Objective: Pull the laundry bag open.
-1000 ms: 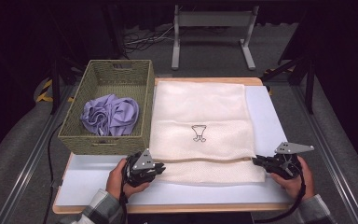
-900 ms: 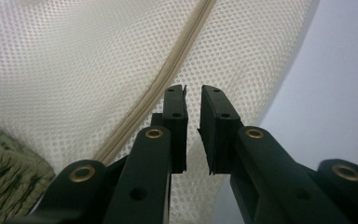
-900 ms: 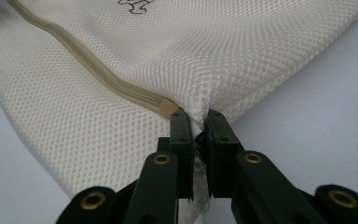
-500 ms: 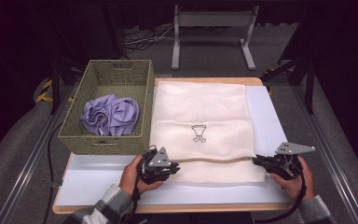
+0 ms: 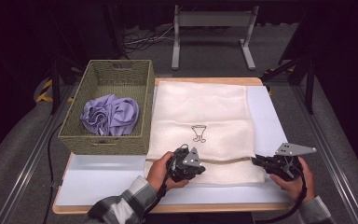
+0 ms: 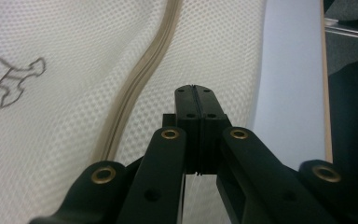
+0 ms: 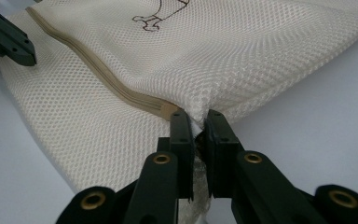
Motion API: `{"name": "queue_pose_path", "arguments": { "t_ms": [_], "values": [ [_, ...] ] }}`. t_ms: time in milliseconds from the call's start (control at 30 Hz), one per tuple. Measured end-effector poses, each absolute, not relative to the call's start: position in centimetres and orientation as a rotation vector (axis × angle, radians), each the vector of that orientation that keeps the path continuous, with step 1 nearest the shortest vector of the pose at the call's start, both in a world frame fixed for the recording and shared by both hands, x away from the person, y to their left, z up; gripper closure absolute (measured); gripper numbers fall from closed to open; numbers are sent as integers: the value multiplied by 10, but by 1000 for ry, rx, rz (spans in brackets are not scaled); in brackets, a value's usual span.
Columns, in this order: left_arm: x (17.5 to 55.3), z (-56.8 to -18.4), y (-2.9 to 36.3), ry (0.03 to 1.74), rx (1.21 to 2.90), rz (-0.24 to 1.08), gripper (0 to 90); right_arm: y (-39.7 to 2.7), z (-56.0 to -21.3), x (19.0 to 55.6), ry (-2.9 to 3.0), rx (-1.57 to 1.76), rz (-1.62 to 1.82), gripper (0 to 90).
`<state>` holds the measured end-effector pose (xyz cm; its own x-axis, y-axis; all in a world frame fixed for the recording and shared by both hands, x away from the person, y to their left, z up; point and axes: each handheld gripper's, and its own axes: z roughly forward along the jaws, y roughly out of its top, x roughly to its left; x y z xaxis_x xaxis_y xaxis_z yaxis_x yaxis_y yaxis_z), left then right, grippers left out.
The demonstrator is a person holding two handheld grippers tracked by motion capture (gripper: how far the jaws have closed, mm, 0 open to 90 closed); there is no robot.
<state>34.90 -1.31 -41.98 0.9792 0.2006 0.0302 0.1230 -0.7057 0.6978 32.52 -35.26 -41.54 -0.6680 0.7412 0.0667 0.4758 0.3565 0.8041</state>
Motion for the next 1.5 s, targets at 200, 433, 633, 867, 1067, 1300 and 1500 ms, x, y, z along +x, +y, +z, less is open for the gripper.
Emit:
{"name": "queue_pose_path", "arguments": {
  "t_ms": [200,433,633,867,1067,1300,1500],
  "values": [
    [356,-420,-41,203,2365,99,900,-351,-413,324,2312,1061,1226,832],
    [364,-428,-66,215,2363,74,900,-348,-412,323,2315,1045,1252,833],
    [367,-428,-78,215,2347,67,899,-344,-411,322,2326,1034,1290,833],
    [360,-420,-86,168,2274,52,878,-340,-409,320,2325,1001,1288,833],
    [364,-417,-92,167,2272,59,857,-338,-409,320,2327,985,1290,833],
    [370,-420,-101,171,2264,43,824,-334,-409,319,2342,955,1310,833],
    [370,-420,-103,187,2263,31,758,-334,-409,319,2346,945,1303,833]
  ]
}}
